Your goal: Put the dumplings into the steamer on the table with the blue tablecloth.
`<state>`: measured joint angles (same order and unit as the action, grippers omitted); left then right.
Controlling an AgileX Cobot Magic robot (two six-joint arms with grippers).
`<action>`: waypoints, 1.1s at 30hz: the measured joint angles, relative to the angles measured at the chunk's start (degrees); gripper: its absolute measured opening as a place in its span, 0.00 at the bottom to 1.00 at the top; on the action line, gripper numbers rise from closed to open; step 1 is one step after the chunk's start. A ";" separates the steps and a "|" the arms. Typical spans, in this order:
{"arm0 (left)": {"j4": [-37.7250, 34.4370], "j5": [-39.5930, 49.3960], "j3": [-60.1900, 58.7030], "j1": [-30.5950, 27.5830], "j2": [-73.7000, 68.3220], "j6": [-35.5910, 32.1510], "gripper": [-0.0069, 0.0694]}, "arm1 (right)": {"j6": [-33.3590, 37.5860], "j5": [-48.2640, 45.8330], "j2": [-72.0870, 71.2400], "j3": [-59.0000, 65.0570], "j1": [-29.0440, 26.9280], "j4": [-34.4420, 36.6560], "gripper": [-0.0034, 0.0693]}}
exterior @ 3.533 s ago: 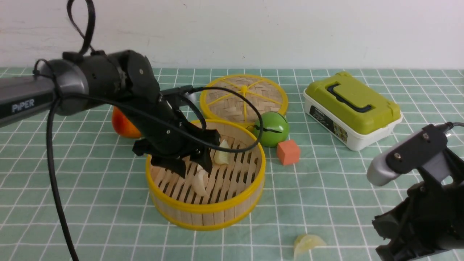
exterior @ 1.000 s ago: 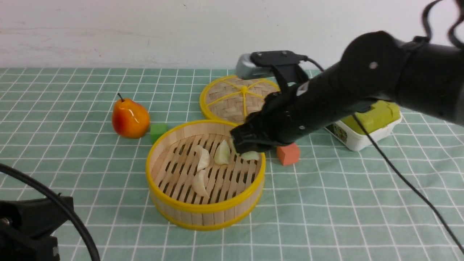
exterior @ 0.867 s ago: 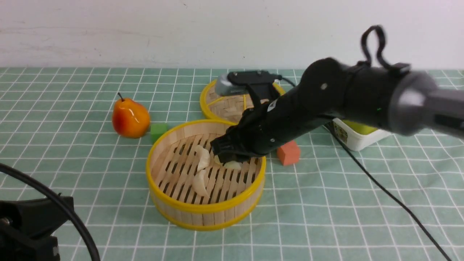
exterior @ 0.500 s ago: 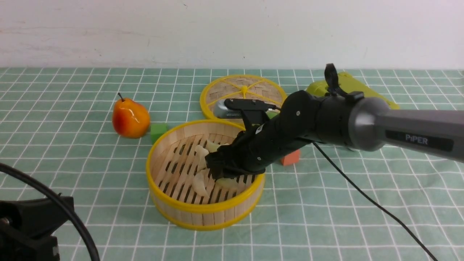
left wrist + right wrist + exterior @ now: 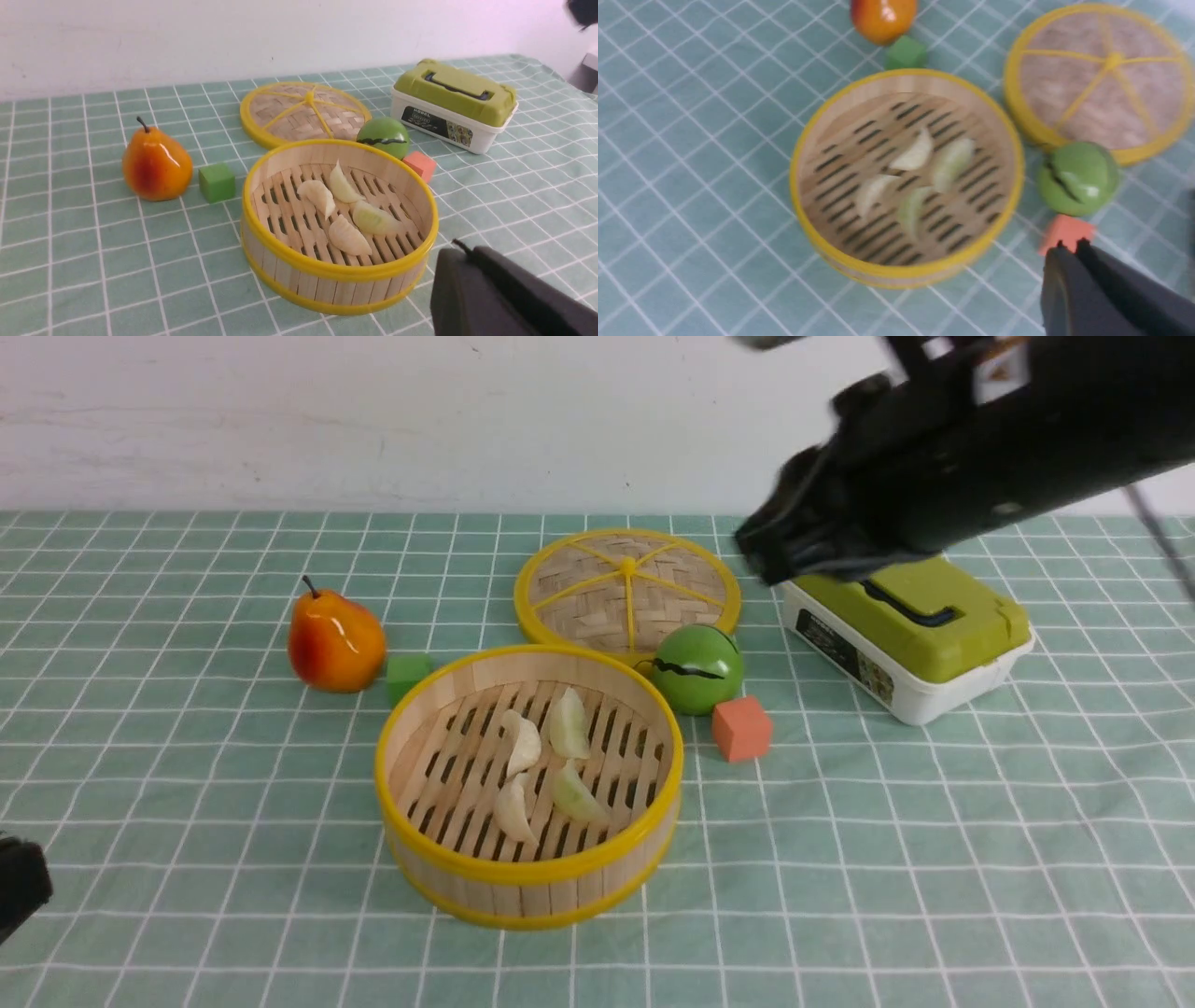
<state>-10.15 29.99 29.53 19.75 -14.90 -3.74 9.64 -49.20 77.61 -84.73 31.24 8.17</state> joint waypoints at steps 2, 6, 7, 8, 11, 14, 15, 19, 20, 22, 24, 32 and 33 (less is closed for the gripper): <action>0.15 0.72 0.00 0.00 1.52 0.00 0.09 | -2.81 -1.43 -6.76 3.46 0.00 -5.71 0.02; 0.15 1.17 0.00 0.00 2.18 0.00 0.09 | -9.04 0.13 -20.64 14.04 0.00 -14.66 0.02; 0.15 1.17 0.00 0.00 2.18 0.00 0.09 | -9.64 0.48 -21.48 15.65 0.00 -15.64 0.02; 0.15 1.17 0.00 0.00 2.18 0.00 0.10 | -12.18 3.61 -28.66 21.77 0.00 -18.93 0.02; 0.15 1.24 0.00 0.00 2.18 0.00 0.10 | -17.36 14.24 -41.67 35.84 0.00 -25.05 0.02; 0.15 1.29 0.00 0.00 2.18 0.00 0.10 | -25.72 27.28 -53.16 50.38 0.00 -32.27 0.03; 0.15 1.35 0.00 0.00 2.18 0.00 0.11 | -30.98 33.00 -57.51 56.72 0.00 -34.82 0.03; 0.15 1.35 0.00 0.00 2.18 0.00 0.11 | -44.91 41.14 -63.69 68.32 0.00 -40.08 0.03; 0.15 1.39 0.00 0.00 2.18 0.00 0.11 | -47.95 41.92 -64.30 69.75 0.00 -41.22 0.03; 0.15 1.47 0.00 0.00 2.18 0.00 0.12 | -52.74 44.09 -64.52 72.33 0.00 -44.11 0.03; 0.15 1.46 0.00 0.00 2.18 0.00 0.12 | -56.31 46.81 -64.46 73.21 0.00 -45.39 0.03; 0.15 1.49 0.00 0.00 2.18 0.00 0.13 | -60.36 55.91 -64.86 73.36 0.00 -49.53 0.04; 0.15 1.49 0.00 0.00 2.18 0.00 0.13 | -60.31 55.81 -65.16 73.36 0.00 -50.32 0.04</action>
<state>-10.00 31.47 29.53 19.75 -12.72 -3.74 -50.67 6.62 12.45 -11.38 31.24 -42.15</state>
